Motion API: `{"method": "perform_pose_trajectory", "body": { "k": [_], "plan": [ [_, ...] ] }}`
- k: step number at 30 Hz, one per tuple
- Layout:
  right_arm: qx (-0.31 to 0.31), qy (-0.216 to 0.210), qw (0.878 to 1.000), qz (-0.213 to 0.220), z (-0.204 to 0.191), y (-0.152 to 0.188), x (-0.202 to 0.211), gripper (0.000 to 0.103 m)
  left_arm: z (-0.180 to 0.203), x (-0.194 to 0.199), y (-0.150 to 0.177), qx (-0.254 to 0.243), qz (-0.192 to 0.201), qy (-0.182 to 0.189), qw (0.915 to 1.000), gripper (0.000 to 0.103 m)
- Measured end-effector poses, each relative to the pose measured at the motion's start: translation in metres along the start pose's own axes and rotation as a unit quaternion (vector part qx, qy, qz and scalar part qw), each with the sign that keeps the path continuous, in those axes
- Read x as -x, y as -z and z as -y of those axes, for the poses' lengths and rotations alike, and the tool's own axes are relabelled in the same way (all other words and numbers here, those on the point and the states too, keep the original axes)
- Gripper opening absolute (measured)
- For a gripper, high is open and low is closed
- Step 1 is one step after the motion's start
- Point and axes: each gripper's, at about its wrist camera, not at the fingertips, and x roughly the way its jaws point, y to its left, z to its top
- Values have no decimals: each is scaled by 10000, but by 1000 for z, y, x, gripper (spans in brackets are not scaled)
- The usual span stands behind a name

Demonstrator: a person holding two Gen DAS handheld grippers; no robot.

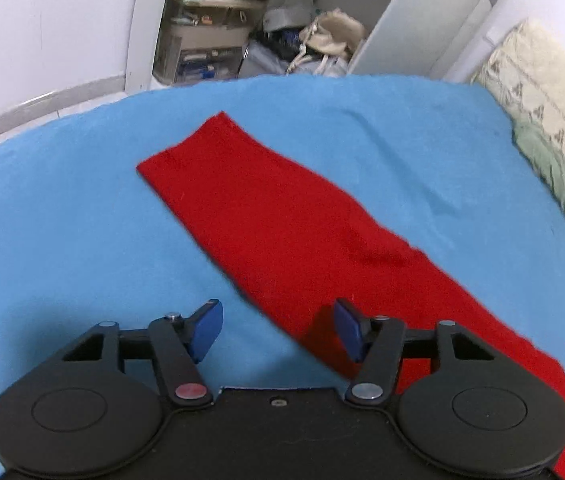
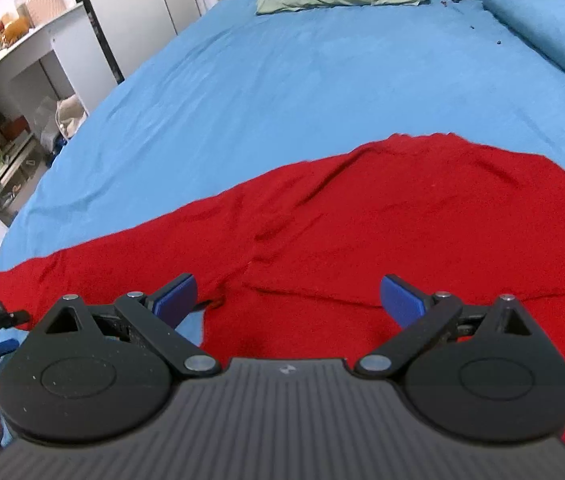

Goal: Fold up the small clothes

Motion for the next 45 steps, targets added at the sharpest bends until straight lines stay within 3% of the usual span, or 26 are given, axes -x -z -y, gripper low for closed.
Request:
{"method": "perform_pose_trajectory", "body": {
  "k": [3, 5, 6, 11, 16, 19, 22, 27, 29, 33, 35, 37, 39, 40, 41, 45],
  "plan": [
    [-28, 29, 10000, 5, -2, 5, -1, 103, 5, -5, -6, -138, 166, -105, 9997, 49],
    [-72, 24, 10000, 22, 0, 6, -3, 103, 7, -9, -10, -95, 235, -170, 9995, 15],
    [-84, 20, 10000, 20, 0, 8, -2, 103, 6, -9, -10, -32, 255, -129, 9996, 6],
    [-147, -22, 9999, 77, 17, 8, -3, 103, 36, 4, -18, -291, 603, -26, 9977, 6],
    [-263, -31, 9991, 336, 53, -6, 11, 103, 120, 52, -9, -1152, 1169, 528, 9850, 6],
    [-386, 12, 9979, 527, 82, -19, 24, 103, 193, 78, 15, -1807, 1394, 1088, 9675, 6],
    [-461, 163, 9959, 762, 120, -30, 41, 103, 270, 91, 57, -2502, 1346, 1657, 9444, 6],
    [-645, 566, 9910, 1025, 195, -38, 68, 103, 376, 78, 159, -3407, 745, 2449, 9046, 6],
    [-714, 729, 9894, 1038, 224, -36, 73, 103, 402, 65, 205, -3739, 385, 2559, 8906, 6],
    [-874, 939, 9881, 842, 274, -20, 71, 103, 425, 27, 294, -4467, -332, 2321, 8634, 6],
    [-912, 983, 9884, 718, 290, -12, 68, 103, 425, 17, 322, -4674, -496, 2120, 8568, 7],
    [-893, 968, 9895, 599, 298, -4, 64, 103, 422, 17, 330, -4754, -344, 2102, 8536, 8],
    [-876, 896, 9908, 520, 300, 1, 61, 103, 425, 20, 327, -4757, -435, 2171, 8513, 26],
    [-864, 849, 9914, 495, 300, 3, 59, 103, 421, 21, 320, -4726, -531, 2255, 8503, 50],
    [-851, 785, 9921, 483, 302, 5, 60, 103, 416, 25, 316, -4701, -561, 2310, 8500, 68],
    [-740, 506, 9948, 476, 293, -6, 58, 103, 394, 54, 287, -4722, -301, 2319, 8499, 75]
  ]
}}
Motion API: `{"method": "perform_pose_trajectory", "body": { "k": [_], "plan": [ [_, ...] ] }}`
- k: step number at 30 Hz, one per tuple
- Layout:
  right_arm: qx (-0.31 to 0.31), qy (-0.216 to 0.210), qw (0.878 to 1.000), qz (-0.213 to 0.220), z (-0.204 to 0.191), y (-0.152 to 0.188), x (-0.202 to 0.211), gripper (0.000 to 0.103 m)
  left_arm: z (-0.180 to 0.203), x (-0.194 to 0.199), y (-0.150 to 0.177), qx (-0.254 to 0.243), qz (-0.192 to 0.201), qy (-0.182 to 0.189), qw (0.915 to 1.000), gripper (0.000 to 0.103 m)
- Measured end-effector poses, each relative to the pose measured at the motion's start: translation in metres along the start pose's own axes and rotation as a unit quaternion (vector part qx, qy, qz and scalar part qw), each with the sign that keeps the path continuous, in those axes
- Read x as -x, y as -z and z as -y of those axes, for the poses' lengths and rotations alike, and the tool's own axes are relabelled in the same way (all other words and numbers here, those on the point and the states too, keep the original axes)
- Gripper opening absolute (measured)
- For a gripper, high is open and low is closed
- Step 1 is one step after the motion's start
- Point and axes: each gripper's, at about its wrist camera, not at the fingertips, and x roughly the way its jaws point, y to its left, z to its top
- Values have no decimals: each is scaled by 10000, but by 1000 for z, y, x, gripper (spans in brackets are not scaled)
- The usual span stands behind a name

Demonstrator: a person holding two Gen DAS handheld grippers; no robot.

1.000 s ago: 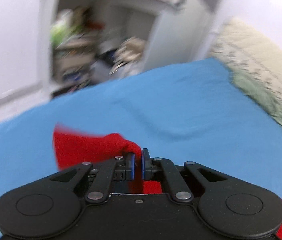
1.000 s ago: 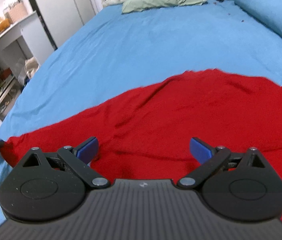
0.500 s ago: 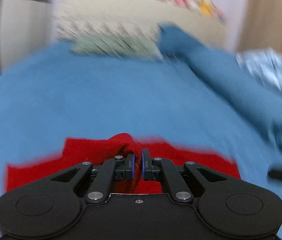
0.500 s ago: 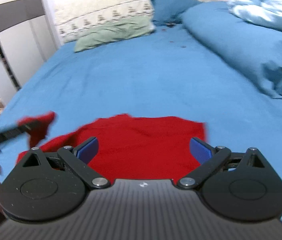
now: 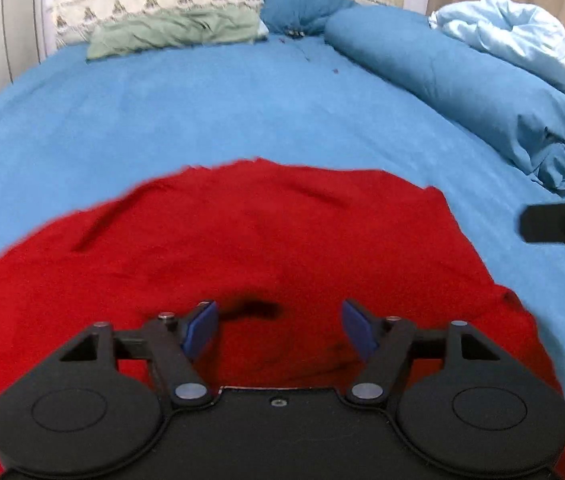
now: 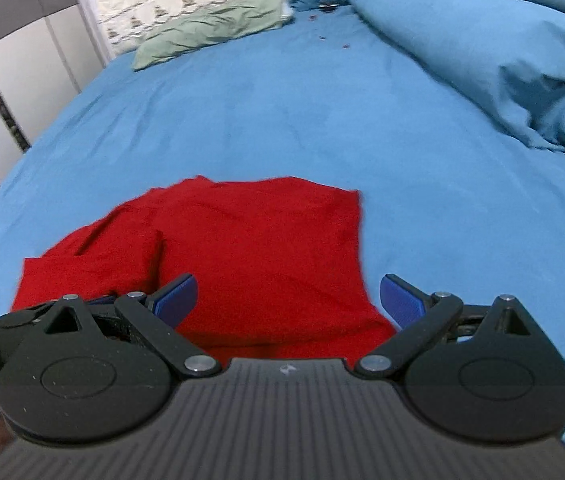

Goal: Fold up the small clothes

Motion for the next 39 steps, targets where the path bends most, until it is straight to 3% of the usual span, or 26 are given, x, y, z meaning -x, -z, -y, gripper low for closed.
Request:
{"method": "perform_pose_trajectory", "body": {
  "k": [3, 6, 12, 18, 20, 21, 22, 24, 26, 27, 29, 31, 36, 39],
  "plan": [
    [528, -269, 9982, -54, -24, -5, -8, 103, -22, 31, 7, -61, 35, -266, 9996, 76],
    [1296, -555, 9898, -189, -61, -5, -27, 103, -54, 43, 15, 14, 17, -615, 9981, 85],
    [3124, -420, 9485, -332, -144, 27, -78, 101, -114, 55, 41, 302, -178, -1286, 9911, 85],
    [3979, -148, 9163, -433, -184, 54, -121, 77, -140, 59, 54, 545, -297, -1519, 9864, 85],
    [4032, -135, 9144, -331, -189, 56, -126, 62, -142, 60, 57, 578, -341, -1537, 9858, 85],
    [3922, -138, 9192, -314, -189, 52, -125, 36, -143, 58, 58, 605, -358, -1538, 9856, 85],
    [3649, -89, 9307, -255, -184, 44, -122, 29, -143, 59, 58, 631, -357, -1536, 9855, 85],
    [2846, -77, 9584, -173, -167, 29, -116, 29, -148, 64, 62, 691, -350, -1521, 9853, 85],
    [1612, -101, 9868, -143, -134, 15, -104, 29, -150, 62, 63, 742, -356, -1524, 9849, 85],
    [965, -150, 9951, -164, -114, 12, -101, 29, -151, 62, 64, 776, -365, -1522, 9846, 85],
    [-145, -346, 9987, -335, -77, 17, -101, 38, -154, 60, 67, 847, -399, -1514, 9840, 85],
    [-826, -435, 9944, -495, -51, 29, -104, 49, -158, 54, 68, 888, -434, -1525, 9833, 85],
    [-730, -515, 9953, -387, -43, 34, -102, 57, -153, 53, 73, 819, -449, -1537, 9837, 85],
    [-843, -440, 9948, -357, -43, 30, -107, 57, -151, 53, 77, 775, -479, -1602, 9829, 85]
  ]
}}
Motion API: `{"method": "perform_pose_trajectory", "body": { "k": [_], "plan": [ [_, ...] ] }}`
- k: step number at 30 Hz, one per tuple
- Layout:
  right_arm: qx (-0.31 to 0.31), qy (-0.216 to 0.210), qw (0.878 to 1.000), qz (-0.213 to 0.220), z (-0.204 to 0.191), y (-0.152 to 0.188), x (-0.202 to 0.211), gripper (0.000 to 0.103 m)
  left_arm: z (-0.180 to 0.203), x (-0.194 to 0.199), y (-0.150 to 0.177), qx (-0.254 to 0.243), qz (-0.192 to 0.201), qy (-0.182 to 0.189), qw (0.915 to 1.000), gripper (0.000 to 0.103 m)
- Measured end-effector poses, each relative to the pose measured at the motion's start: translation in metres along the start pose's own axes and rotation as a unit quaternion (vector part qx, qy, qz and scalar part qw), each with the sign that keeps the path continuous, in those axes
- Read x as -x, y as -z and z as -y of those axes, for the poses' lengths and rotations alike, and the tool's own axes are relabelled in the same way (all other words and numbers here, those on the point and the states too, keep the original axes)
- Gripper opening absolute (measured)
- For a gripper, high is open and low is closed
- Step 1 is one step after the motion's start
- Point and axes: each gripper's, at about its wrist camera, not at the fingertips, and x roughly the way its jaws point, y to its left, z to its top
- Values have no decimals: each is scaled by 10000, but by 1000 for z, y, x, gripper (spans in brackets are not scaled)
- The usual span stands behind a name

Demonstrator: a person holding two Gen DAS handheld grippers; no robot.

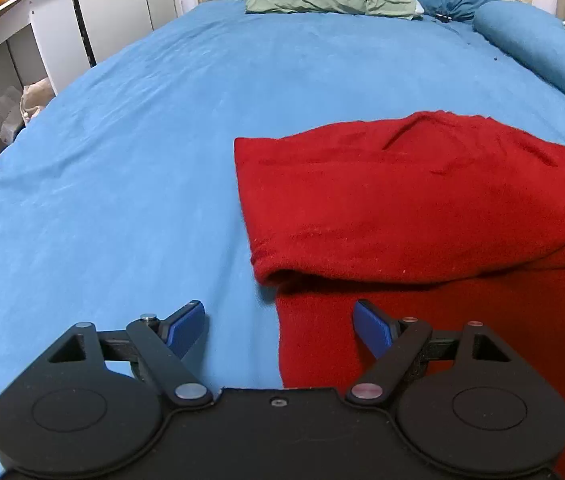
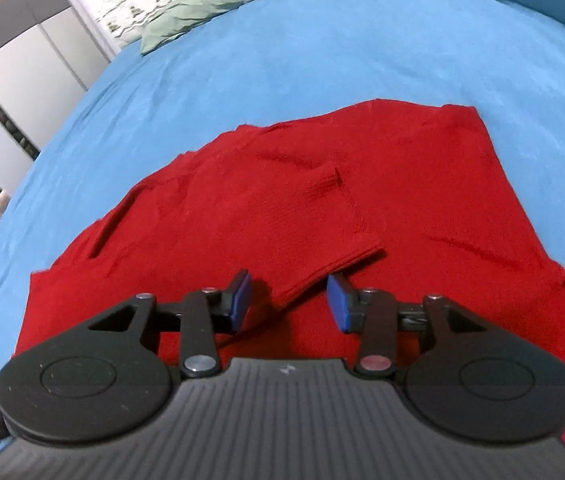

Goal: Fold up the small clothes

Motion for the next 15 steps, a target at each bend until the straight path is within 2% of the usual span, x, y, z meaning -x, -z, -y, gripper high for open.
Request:
{"method": "perform_pose_trajectory", "body": {
  "k": [2, 3, 4, 6, 9, 12, 15],
  "plan": [
    [-160, 37, 9999, 25, 2, -7, -9, 54, -1, -1, 1, 36, 7, -57, 10000, 85],
    [-148, 78, 9999, 0, 0, -9, -11, 49, -2, -2, 1, 41, 26, -104, 9999, 84],
    [-72, 148, 9999, 4, -2, -12, -14, 35, -2, -3, 1, 32, 43, -162, 9999, 83],
    [158, 295, 9994, -15, -7, -19, -18, 20, -3, -7, 1, 13, 77, -289, 9996, 77],
    [390, 329, 9985, 207, -13, -30, -5, 20, -4, -12, -1, 65, 128, -279, 9995, 67],
    [362, 339, 9964, 680, -15, -49, 28, 20, -2, -13, -7, 35, 204, -253, 9995, 56],
    [444, 453, 9929, 1008, -4, -67, 53, 20, 6, -16, -13, -118, 261, -10, 9996, 39]
  ]
}}
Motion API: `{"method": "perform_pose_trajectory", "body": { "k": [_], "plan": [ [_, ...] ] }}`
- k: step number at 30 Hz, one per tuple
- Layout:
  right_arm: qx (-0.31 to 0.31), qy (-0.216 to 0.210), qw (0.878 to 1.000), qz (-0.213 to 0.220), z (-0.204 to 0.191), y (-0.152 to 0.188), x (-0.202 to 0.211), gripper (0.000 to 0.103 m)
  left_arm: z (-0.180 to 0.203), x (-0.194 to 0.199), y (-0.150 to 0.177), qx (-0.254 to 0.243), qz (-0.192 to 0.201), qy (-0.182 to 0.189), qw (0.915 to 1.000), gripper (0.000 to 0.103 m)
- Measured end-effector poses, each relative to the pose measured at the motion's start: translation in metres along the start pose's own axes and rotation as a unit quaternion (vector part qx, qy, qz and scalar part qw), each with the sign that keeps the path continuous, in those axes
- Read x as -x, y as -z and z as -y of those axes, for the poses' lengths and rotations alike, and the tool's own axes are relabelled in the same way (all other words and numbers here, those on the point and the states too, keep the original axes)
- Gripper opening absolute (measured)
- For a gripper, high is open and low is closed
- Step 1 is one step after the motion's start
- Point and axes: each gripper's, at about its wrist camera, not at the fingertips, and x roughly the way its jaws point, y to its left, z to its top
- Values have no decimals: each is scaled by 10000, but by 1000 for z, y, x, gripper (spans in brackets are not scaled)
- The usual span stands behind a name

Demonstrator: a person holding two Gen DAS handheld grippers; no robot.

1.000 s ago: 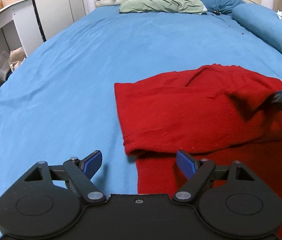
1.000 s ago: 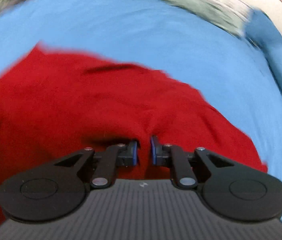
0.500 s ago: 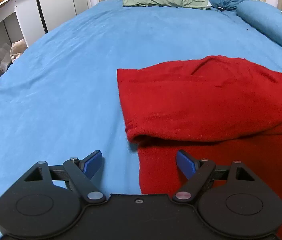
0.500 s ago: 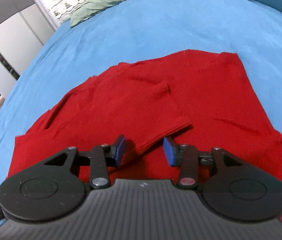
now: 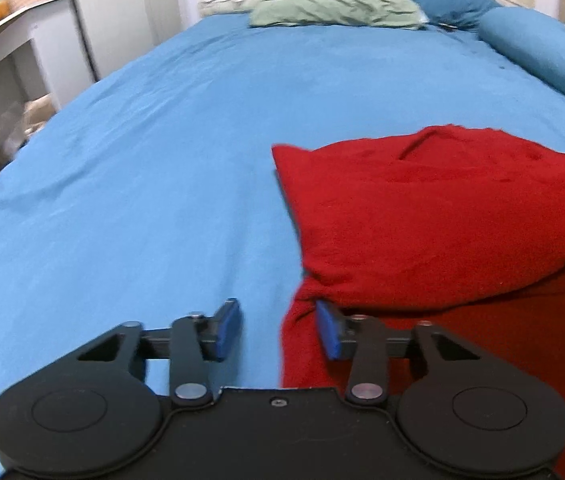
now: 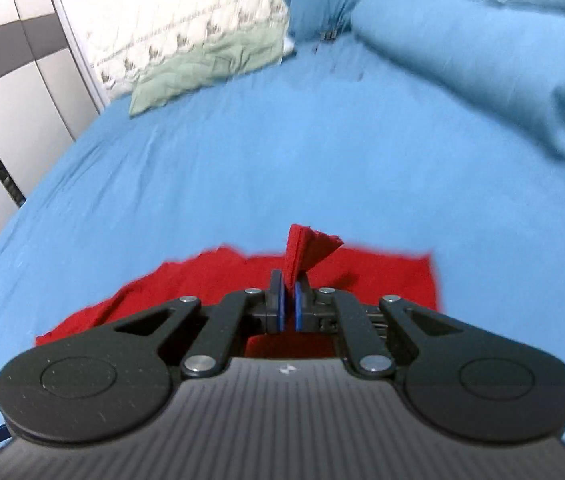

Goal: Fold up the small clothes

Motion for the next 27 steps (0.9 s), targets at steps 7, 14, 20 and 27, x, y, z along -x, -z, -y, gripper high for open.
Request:
{"method": "perform_pose_trajectory", "body": {
  "k": [7, 14, 20, 27],
  "plan": [
    [288, 61, 9992, -276, 22, 10, -16, 20, 20, -4, -1, -685, 91, 138, 9975, 19],
    [124, -35, 9999, -98, 19, 3, -16, 20, 19, 1, 6, -1054, 125, 152, 9942, 12],
    [158, -21, 9998, -113, 18, -1, -15, 20, 2, 7, 7, -301, -144, -154, 9993, 7],
    [-59, 220, 9984, -508, 33, 26, -24, 20, -1, 15, 12, -52, -213, -173, 9996, 8]
  ]
}}
